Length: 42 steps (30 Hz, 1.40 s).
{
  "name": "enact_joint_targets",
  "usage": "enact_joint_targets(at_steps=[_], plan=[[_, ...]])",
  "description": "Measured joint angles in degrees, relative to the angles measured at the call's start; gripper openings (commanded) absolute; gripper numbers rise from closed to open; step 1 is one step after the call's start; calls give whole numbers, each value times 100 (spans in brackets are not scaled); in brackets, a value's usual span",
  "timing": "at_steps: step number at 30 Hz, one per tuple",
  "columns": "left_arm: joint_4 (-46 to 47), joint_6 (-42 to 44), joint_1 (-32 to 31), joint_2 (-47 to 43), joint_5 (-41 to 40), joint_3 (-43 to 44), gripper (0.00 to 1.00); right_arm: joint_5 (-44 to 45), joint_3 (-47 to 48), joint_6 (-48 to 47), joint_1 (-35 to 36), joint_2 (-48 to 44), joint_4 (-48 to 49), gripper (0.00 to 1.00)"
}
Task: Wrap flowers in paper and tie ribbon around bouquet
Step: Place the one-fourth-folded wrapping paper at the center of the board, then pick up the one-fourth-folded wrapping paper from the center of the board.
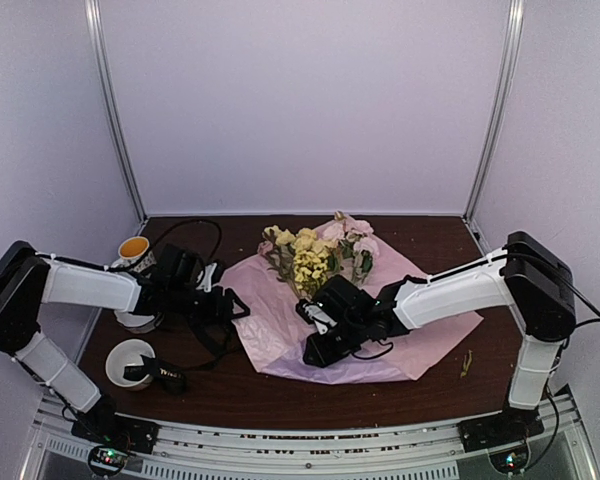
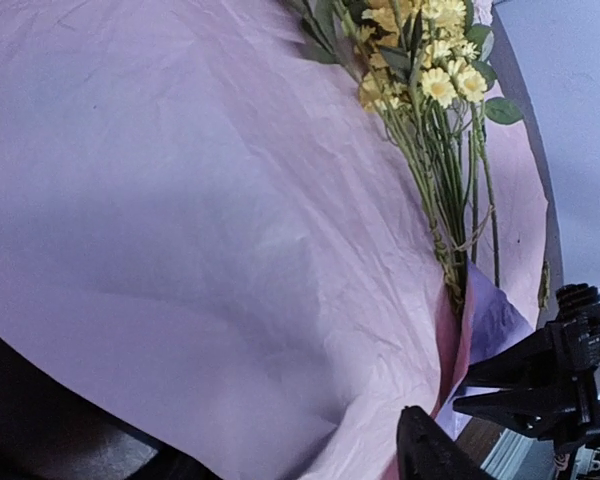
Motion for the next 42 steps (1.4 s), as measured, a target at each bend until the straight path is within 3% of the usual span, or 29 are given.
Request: enact_joint_targets(at_steps=[6,11,14,18,24,34,42], plan=[[468,70,-24,638,391,219,44,-33,63,-4,0,160,7,20],[529,76,-70,592,435,216,33,-39,129,-4,-2,225,4,19],[592,70,-118,417,393,160,22,-39,131,-2,-2,227,11,19],[695,103,-164,258,404,116,0,-39,127,-2,-2,227,22,19],[540,144,-173,260,293,133,0,-28,127,-2,-11,227,22,17],[-1600,800,-201,326,-507,796,0,103,11,-24,-11,229,271,16],[-2214,1145,-214,533,-649,1200,0,-90,-48,-210,-11,229,442,16]])
